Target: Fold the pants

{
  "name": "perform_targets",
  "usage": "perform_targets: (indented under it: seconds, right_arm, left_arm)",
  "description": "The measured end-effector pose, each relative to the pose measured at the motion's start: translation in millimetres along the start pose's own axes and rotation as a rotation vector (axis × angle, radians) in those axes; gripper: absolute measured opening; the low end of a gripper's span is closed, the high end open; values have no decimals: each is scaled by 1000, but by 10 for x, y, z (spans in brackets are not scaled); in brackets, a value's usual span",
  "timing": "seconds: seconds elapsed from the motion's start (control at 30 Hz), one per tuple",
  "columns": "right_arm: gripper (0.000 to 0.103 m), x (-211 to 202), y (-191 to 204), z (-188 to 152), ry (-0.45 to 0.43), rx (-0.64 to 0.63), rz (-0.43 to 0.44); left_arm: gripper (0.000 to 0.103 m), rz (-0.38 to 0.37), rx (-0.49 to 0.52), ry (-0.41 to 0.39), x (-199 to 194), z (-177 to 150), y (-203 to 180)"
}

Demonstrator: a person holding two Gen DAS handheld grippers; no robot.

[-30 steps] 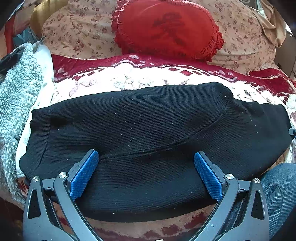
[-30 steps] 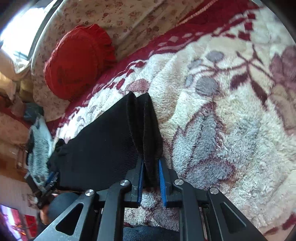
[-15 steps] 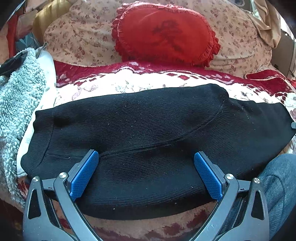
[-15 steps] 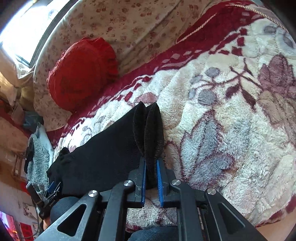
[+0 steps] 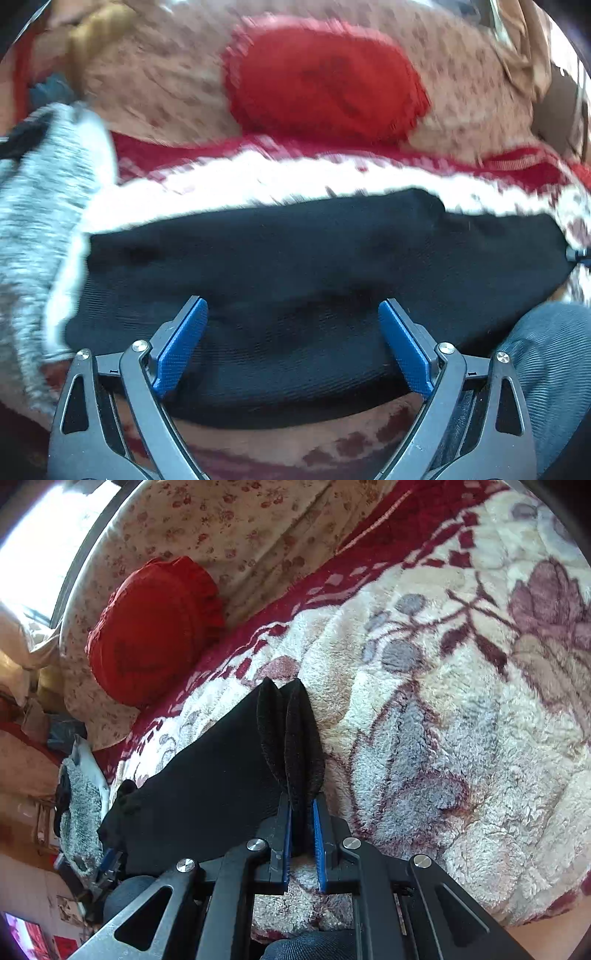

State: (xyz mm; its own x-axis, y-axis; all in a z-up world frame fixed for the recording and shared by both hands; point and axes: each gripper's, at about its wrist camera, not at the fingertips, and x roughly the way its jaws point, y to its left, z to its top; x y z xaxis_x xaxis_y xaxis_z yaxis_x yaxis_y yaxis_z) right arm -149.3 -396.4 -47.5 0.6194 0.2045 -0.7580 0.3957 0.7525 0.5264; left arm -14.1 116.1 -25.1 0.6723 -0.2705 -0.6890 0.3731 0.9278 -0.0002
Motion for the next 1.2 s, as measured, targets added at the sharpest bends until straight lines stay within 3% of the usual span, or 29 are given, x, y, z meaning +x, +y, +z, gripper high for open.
perform_targets:
  seconds: [0.07, 0.2, 0.23, 0.37, 0.5, 0.57, 0.67, 0.83, 0.9, 1.03, 1.2]
  right_arm:
    - [9, -18, 36, -7, -11, -20, -10]
    - [9, -105, 183, -7, -60, -63, 9]
    - [9, -135, 261, -7, -72, -65, 58]
    - [9, -213, 939, -85, -91, -199, 278]
    - [9, -41, 1708, -196, -30, -339, 458]
    - [9, 102, 2007, -244, 13, -381, 502]
    - [9, 478, 2529, -386, 125, -490, 456]
    - [8, 965, 2941, -655, 284, -606, 352]
    - [8, 1125, 2998, -740, 332, -650, 274]
    - [9, 1357, 2918, -810, 459, -693, 222]
    - [9, 1499, 2982, -873, 498, -723, 133]
  left_arm:
    - [94, 36, -8, -31, -92, -31, 88]
    - [95, 35, -59, 138, 268, -188, 268]
    - [95, 36, -54, 103, 231, -198, 262]
    - [97, 30, -64, 118, 253, -199, 259]
    - [99, 9, -74, 116, 278, -203, 296]
    - [99, 3, -78, 117, 275, -198, 301]
    - [101, -5, -71, 118, 268, -210, 293]
    - [102, -8, -64, 108, 276, -227, 288]
    - [102, -8, -64, 105, 283, -231, 295]
    - [102, -5, -66, 99, 277, -256, 281]
    - [102, -1, -67, 107, 280, -239, 282]
